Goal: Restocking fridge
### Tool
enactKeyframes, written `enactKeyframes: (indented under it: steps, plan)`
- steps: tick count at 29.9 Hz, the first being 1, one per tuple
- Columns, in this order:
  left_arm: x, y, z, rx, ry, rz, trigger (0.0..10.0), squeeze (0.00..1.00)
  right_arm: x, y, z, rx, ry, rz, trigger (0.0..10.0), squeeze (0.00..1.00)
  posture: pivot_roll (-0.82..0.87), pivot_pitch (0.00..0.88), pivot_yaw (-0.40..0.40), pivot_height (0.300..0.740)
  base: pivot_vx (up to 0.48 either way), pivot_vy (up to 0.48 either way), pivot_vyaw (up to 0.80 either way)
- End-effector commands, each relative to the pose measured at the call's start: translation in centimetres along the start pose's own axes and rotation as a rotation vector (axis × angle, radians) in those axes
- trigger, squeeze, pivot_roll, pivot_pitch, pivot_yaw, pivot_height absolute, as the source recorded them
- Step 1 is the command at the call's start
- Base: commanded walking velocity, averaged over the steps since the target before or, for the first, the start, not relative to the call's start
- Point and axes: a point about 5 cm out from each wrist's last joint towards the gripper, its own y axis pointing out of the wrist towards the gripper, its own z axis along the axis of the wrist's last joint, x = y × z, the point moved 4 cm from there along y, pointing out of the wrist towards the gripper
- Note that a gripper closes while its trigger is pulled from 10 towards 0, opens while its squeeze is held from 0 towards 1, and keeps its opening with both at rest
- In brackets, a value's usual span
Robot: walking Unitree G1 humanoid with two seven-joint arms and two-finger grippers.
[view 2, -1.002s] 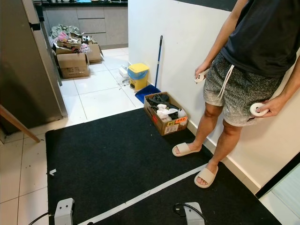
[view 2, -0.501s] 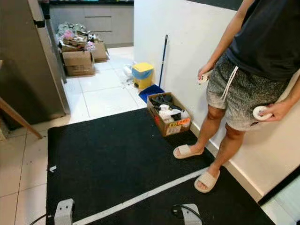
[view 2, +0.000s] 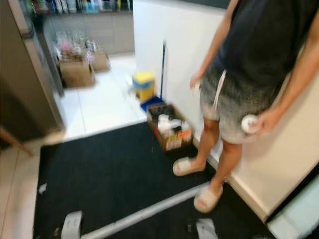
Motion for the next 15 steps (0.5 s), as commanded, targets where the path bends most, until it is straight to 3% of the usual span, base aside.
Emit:
enactKeyframes:
  steps: [1,15]
  plan:
    - [-0.24,0.01,0.36,0.003,0.023,0.013,10.0,0.00,-0.40,0.04,-0.08,-0.002,0.007,0.007,10.0,0.00,0.01,0.000,-0.026,0.740,0.000,0.000,0.00]
    - [-0.01,-0.04,0.00,-0.007,0.014,-0.016,10.0,0.00,-0.47,0.04,-0.12,-0.003,0.007,0.010,10.0,0.00,0.01,0.000,-0.023,0.740,0.000,0.000,0.00]
